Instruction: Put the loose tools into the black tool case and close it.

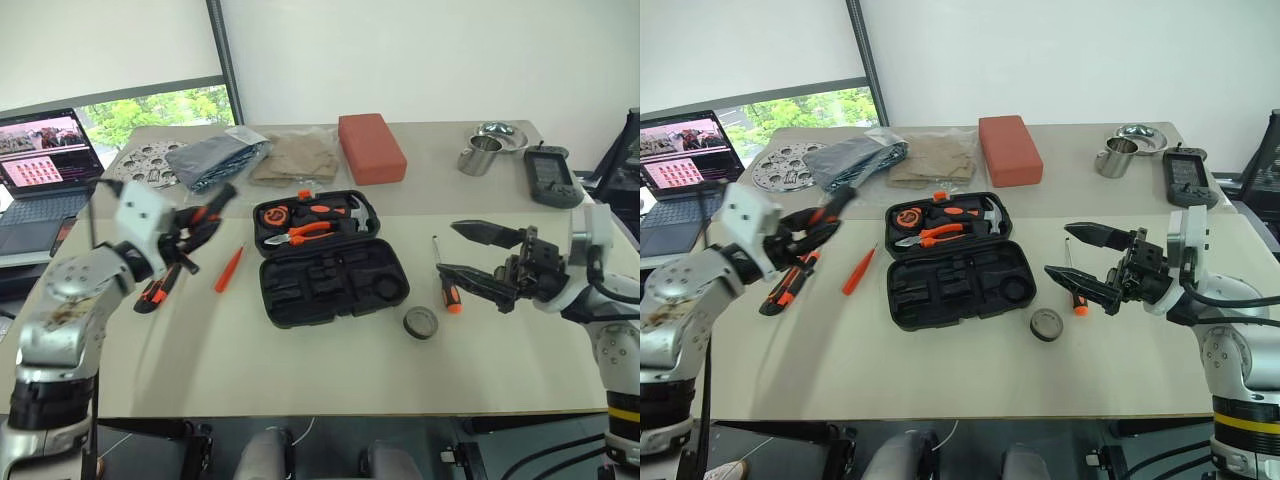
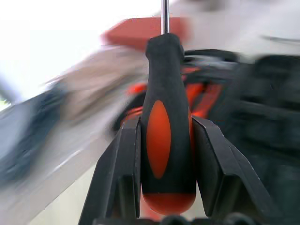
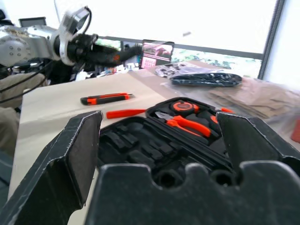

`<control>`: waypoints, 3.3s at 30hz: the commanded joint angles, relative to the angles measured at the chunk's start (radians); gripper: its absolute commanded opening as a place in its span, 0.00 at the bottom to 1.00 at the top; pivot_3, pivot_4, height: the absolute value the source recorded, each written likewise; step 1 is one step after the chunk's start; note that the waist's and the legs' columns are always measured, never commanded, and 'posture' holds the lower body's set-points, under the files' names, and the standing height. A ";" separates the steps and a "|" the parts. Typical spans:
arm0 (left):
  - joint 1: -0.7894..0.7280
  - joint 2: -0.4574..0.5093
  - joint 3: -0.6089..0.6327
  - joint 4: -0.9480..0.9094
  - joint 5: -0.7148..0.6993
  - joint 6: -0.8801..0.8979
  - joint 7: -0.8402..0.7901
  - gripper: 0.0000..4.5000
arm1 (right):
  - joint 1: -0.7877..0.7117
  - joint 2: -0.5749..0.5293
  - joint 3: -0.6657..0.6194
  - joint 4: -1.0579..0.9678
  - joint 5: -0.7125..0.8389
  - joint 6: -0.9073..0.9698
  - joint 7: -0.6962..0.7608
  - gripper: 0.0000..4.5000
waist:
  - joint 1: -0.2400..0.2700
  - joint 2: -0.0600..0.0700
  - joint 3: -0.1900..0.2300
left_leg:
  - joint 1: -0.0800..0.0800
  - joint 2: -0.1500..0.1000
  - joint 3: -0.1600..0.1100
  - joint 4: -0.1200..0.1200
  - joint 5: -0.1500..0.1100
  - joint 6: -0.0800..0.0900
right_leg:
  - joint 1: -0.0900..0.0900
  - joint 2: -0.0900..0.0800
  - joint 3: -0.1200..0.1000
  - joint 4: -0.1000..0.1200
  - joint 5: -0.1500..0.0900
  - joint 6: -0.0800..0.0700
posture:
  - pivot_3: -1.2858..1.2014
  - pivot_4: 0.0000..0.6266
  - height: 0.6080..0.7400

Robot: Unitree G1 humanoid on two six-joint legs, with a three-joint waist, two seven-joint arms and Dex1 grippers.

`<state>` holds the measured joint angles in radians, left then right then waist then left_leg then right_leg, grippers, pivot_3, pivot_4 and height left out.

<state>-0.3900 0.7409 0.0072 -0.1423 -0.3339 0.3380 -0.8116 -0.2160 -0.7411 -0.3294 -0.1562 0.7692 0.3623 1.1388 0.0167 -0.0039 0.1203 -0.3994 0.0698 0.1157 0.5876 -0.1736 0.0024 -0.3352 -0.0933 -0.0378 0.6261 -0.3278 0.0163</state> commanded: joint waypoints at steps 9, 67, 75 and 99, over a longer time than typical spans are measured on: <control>-0.257 -0.090 -0.270 0.386 0.261 -0.230 -0.175 0.24 | 0.212 -0.008 -0.160 -0.064 -0.017 -0.054 -0.032 1.00 | -0.007 0.000 0.001 | -0.002 0.000 0.003 0.002 0.000 0.000 | -0.001 0.002 0.000 0.001 0.000 0.000 | 0.52 0.24 0.97; -0.405 -0.386 -0.123 0.734 0.228 -0.306 -0.157 0.01 | 0.198 -0.015 -0.151 -0.051 -0.068 -0.096 -0.041 1.00 | -0.005 -0.001 0.002 | -0.002 -0.001 0.000 0.006 0.002 -0.002 | 0.000 0.003 0.001 0.005 0.000 0.001 | 0.52 0.24 0.97; -0.412 -0.398 -0.185 0.927 0.302 -0.390 -0.180 0.01 | 0.190 -0.029 -0.147 -0.049 -0.073 -0.085 -0.037 1.00 | -0.004 -0.001 0.003 | -0.003 -0.002 0.000 0.006 0.002 -0.002 | 0.000 0.003 0.001 0.005 0.000 0.001 | 0.52 0.24 0.97; -0.381 -0.383 -0.056 0.720 0.137 -0.315 -0.236 0.26 | 0.156 -0.017 -0.037 -0.021 -0.224 0.111 -0.309 1.00 | -0.017 0.001 0.001 | 0.003 -0.001 -0.006 0.008 0.002 -0.002 | 0.006 0.003 0.002 0.008 0.000 0.001 | 0.52 0.24 0.97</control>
<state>-0.7656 0.3229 -0.0968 0.7314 -0.1146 -0.0260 -0.9937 -0.0358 -0.7635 -0.3849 -0.1469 0.5506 0.4059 0.8981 -0.0007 -0.0030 0.1209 -0.4001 0.0687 0.1100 0.5953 -0.1713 0.0004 -0.3349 -0.0901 -0.0350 0.6345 -0.3281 0.0169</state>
